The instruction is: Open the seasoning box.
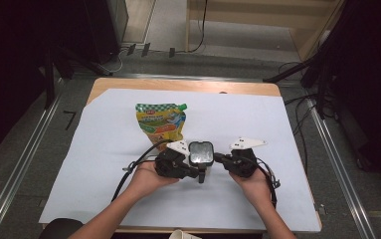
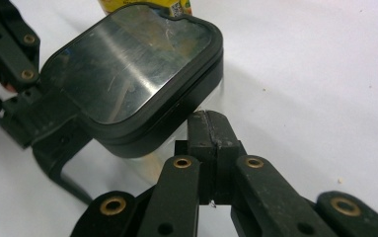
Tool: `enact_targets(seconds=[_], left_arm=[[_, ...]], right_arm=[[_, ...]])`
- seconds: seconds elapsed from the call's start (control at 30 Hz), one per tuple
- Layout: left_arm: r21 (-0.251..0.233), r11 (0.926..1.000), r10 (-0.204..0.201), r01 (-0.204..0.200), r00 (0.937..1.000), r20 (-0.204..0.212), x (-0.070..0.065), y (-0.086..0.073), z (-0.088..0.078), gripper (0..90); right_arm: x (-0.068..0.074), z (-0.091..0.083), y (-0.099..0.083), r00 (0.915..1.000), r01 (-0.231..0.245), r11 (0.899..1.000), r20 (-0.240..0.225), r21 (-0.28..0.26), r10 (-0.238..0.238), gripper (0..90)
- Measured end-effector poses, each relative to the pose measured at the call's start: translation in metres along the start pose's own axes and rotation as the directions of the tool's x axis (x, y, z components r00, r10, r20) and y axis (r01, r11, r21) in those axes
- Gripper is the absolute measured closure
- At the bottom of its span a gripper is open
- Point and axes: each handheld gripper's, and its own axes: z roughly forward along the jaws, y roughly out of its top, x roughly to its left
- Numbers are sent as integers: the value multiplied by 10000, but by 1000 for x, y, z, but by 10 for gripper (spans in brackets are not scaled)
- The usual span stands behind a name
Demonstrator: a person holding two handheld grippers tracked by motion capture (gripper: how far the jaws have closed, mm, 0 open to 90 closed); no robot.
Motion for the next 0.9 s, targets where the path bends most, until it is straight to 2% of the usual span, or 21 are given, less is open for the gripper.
enact_targets(seconds=[0.23, 0.3, 0.37, 0.43, 0.47, 0.53, 0.67, 0.77, 0.8, 0.9], left_arm=[[101, 9999, 34, -35, 9999, 110, -4, 3, 6, 900], [55, 10000, -40, 38, 9994, 334, -3, 3, 2, 900], [-14, 10000, -19, 20, 9993, 373, -3, 3, 0, 896], [-138, 9997, 203, -196, 9986, 492, -8, 4, -11, 893], [-138, 9997, 203, -196, 9986, 492, -8, 4, -11, 892], [-336, 9982, 516, -497, 9969, 595, -10, 4, -23, 880], [-229, 9978, 636, -623, 9962, 599, -10, 3, -32, 854], [-170, 9984, 542, -531, 9961, 699, -6, 2, -36, 813], [-76, 9995, 327, -321, 9957, 872, -3, 1, -40, 786], [69, 9997, 222, -228, 9965, 800, 1, -2, -42, 715]], right_arm=[[4, 6, 1, 9997, -93, 9999, 224, -65, 95, 900], [3, 6, 1, 9997, -95, 10000, 212, 12, 94, 900], [4, 3, 1, 9996, -104, 9999, 245, -27, 105, 900], [6, -1, 1, 9996, -95, 9999, 249, -48, 96, 900], [7, -4, 1, 9996, -131, 9999, 258, -24, 132, 900], [12, -9, 0, 9996, -114, 9999, 254, -1, 114, 900], [19, -21, -5, 9994, -62, 10000, 348, 46, 60, 900], [22, -27, -7, 9993, -160, 9999, 327, -11, 160, 900], [25, -33, -8, 9994, -215, 9997, 269, -75, 217, 900], [29, -35, -11, 9995, -246, 9997, 183, -20, 246, 900]])
